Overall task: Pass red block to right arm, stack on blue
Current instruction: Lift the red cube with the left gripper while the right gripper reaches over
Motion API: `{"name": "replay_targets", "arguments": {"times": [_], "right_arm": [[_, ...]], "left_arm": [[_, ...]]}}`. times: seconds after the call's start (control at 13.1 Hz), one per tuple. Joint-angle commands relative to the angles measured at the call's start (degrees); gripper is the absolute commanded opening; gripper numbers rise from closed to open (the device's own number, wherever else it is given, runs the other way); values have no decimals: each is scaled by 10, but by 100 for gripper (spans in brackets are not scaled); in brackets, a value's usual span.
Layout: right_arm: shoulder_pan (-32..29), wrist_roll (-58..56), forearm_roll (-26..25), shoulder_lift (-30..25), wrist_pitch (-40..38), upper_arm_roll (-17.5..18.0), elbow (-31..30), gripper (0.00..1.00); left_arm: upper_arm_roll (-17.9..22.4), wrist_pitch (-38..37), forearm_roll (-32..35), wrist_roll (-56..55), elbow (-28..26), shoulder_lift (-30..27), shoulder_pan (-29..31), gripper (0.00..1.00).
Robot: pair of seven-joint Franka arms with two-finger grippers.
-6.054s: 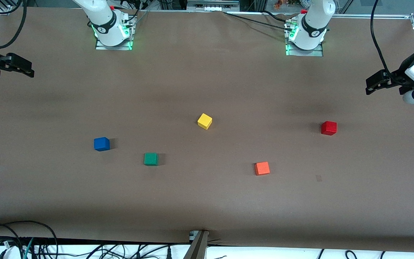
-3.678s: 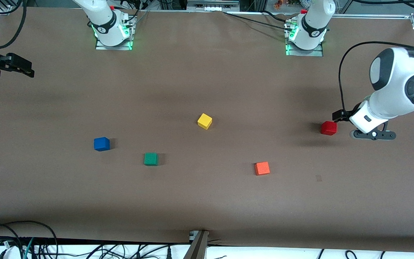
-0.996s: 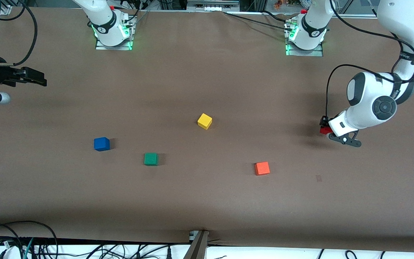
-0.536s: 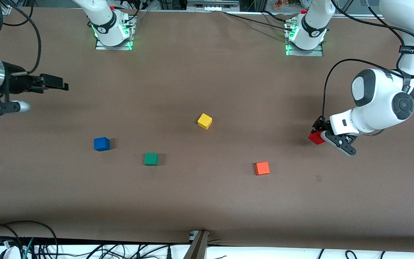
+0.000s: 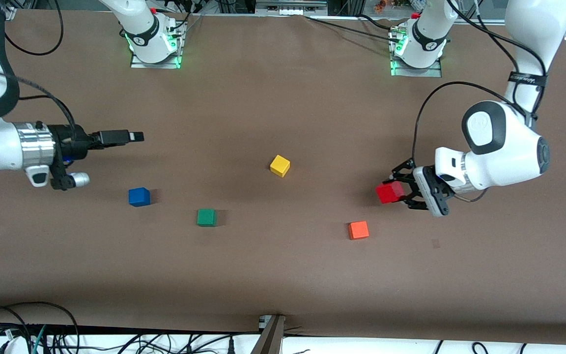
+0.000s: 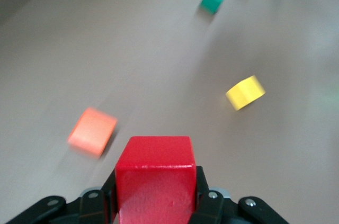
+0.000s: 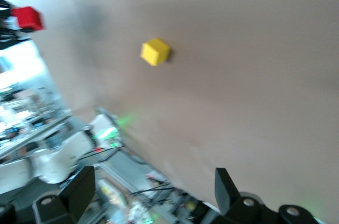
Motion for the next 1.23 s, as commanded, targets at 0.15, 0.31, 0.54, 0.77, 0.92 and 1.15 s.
{"name": "replay_targets", "arguments": {"times": [0.15, 0.31, 0.54, 0.77, 0.92, 1.15], "right_arm": [[-2, -68, 185, 103, 7, 1, 13, 100], [2, -128, 240, 141, 27, 4, 12, 100], [21, -199, 331, 192, 37, 6, 5, 100], [71, -233, 421, 197, 100, 6, -15, 100], [89, -251, 461, 202, 106, 6, -23, 100], [114, -293, 499, 203, 130, 6, -35, 100]], "left_arm": [[-64, 22, -129, 128, 36, 36, -15, 0], [-65, 65, -142, 144, 47, 36, -41, 0], [-65, 128, -163, 144, 58, 36, -95, 0], [-65, 175, -199, 145, 60, 41, -141, 0], [-66, 179, -204, 153, 66, 49, -150, 0], [-68, 190, -264, 158, 81, 51, -180, 0]]}}
